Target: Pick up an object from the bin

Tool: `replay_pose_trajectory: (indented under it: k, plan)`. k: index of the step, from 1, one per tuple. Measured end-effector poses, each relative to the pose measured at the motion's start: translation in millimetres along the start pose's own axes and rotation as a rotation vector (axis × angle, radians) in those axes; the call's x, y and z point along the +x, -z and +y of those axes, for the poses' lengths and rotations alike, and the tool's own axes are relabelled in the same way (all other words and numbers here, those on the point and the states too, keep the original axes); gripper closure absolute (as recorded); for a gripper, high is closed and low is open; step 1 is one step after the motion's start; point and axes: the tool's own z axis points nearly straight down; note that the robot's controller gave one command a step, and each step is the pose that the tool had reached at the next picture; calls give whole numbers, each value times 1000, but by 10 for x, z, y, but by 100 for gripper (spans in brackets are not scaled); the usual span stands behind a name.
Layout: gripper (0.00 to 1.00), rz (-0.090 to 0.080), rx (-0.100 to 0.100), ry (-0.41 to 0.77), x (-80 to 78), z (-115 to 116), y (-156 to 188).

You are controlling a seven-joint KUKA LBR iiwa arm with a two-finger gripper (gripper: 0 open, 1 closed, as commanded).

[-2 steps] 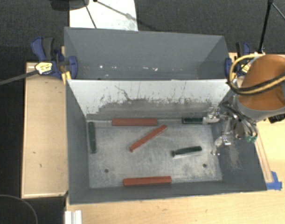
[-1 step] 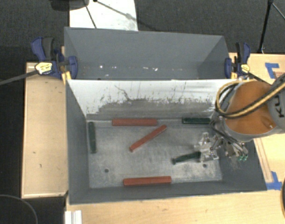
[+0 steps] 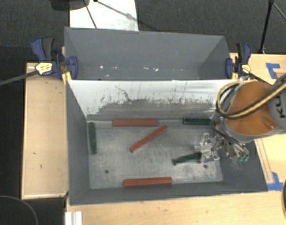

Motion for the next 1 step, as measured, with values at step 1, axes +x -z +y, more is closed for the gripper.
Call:
replay_pose_trajectory:
  k: [1]
  plan:
    - [100, 9, -3, 12, -176, -35, 1391]
